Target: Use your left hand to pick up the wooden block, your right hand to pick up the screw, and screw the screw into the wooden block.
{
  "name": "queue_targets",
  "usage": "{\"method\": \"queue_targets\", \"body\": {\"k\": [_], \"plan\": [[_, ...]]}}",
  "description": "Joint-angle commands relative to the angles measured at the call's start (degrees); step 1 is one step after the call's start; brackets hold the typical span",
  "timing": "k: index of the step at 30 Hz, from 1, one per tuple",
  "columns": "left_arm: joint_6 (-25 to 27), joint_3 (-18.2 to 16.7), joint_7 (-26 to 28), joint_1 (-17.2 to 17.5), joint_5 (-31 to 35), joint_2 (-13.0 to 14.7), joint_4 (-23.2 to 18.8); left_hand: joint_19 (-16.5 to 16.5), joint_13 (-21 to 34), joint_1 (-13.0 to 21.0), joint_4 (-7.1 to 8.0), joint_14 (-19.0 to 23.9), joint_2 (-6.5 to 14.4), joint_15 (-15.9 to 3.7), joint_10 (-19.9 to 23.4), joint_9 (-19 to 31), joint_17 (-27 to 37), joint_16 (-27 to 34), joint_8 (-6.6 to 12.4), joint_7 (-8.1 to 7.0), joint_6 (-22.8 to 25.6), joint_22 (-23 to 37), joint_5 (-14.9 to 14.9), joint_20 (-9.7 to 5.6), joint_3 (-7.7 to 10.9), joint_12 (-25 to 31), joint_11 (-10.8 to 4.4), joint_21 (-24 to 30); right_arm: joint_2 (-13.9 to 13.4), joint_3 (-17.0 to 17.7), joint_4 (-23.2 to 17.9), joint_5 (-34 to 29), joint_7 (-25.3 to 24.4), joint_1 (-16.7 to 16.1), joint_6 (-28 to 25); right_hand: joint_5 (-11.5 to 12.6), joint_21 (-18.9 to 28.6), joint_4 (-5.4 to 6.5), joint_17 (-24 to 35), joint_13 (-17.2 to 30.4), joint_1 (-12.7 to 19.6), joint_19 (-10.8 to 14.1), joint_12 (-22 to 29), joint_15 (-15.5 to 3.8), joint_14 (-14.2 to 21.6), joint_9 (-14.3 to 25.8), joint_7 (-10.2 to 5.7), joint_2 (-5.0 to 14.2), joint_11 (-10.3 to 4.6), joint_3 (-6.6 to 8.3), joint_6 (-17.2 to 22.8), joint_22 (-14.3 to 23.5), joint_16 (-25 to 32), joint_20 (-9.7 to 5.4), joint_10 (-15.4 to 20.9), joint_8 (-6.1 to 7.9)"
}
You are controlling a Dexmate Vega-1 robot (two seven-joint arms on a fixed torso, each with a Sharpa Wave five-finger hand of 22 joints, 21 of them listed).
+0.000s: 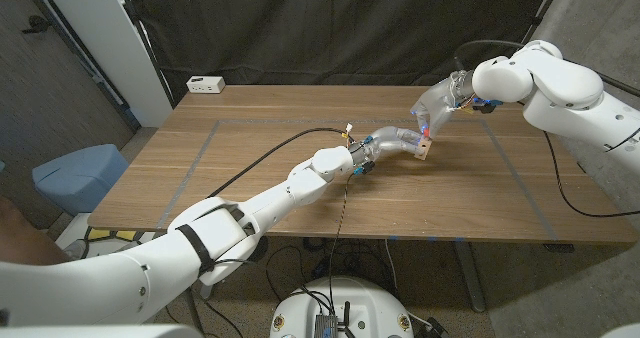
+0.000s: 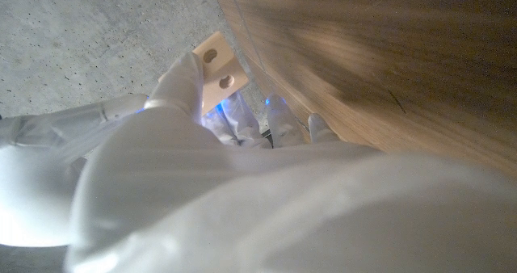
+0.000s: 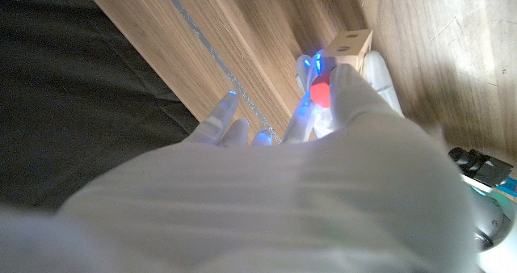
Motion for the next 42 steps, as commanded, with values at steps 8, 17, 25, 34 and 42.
{"method": "queue_targets", "body": {"k": [8, 17, 25, 34, 42], "plan": [[-0.4, 0.2, -0.2, -0.3, 0.1, -0.5, 0.7, 0.1, 0.0, -2.4, 1.54, 0.4, 2.4, -3.76, 0.6, 1.0, 0.1, -0.2, 0.39, 0.54, 2.6, 0.3, 0.4, 0.07, 2.28, 0.7, -0.12, 0.4, -0.6, 0.6, 0.2, 0.8, -0.7, -0.4, 0.2, -0.1, 0.6, 0.30, 0.2, 0.2, 0.9, 1.0, 0.7, -5.15, 1.1, 0.3, 0.49, 0.24, 0.19, 0.57, 1.8, 0.1, 0.4, -4.38, 1.6, 1.29], [-0.4, 0.2, -0.3, -0.4, 0.0, -0.6, 0.9, 0.2, 0.0, -2.5, 1.53, 0.5, 2.4, -3.70, 0.6, 1.0, 0.1, -0.1, 0.34, 0.40, 2.6, 0.3, 0.4, 0.13, 2.34, 0.7, -0.14, 0.4, -1.0, 0.9, 0.2, 1.0, -1.6, -1.0, 0.0, -0.1, 0.6, 0.42, 0.4, 0.2, 0.9, 1.5, 0.8, -5.52, 1.7, 0.5, 0.90, 0.63, 0.26, 0.76, 2.7, 0.1, 0.6, -4.64, 2.2, 1.95], [-0.5, 0.2, -0.5, -0.5, -0.1, -0.8, 1.4, 0.2, 0.0, -2.7, 1.60, 0.5, 2.4, -3.61, 0.5, 1.0, 0.0, -0.2, 0.31, 0.58, 2.5, 0.3, 0.4, 0.16, 2.41, 0.7, -0.05, 0.4, -1.1, 1.0, 0.3, 1.2, -2.0, -1.4, -0.5, -0.1, 0.7, 0.51, 0.5, 0.2, 0.9, 2.2, 0.9, -5.89, 2.3, 0.6, 1.38, 0.92, 0.35, 0.91, 3.7, 0.1, 0.8, -4.97, 2.9, 2.64], [-0.6, 0.2, -0.7, -0.7, -0.1, -1.0, 1.8, 0.2, 0.0, -2.9, 1.63, 0.6, 2.4, -3.58, 0.6, 1.0, 0.0, -0.2, 0.29, 0.84, 2.6, 0.3, 0.5, 0.09, 2.52, 0.7, -0.07, 0.4, -1.4, 1.1, 0.2, 1.4, -2.5, -1.8, -0.9, -0.1, 0.8, 0.52, 0.6, 0.1, 1.1, 2.8, 1.0, -6.22, 2.8, 0.7, 1.69, 1.29, 0.68, 1.15, 4.3, 0.1, 1.0, -5.27, 3.5, 3.16], [-0.8, 0.2, -1.0, -0.8, -0.2, -1.2, 2.4, 0.2, -0.1, -3.0, 1.60, 0.6, 2.4, -3.50, 0.6, 1.0, 0.0, -0.2, 0.28, 0.81, 2.7, 0.3, 0.5, 0.07, 2.59, 0.7, -0.08, 0.4, -1.8, 1.4, -0.3, 1.8, -2.7, -2.5, -1.7, -0.2, 0.8, 0.66, 0.7, 0.1, 1.0, 3.2, 1.0, -6.50, 3.5, 0.9, 2.00, 1.63, 0.64, 1.26, 5.0, 0.1, 1.2, -5.46, 4.1, 3.69]]}}
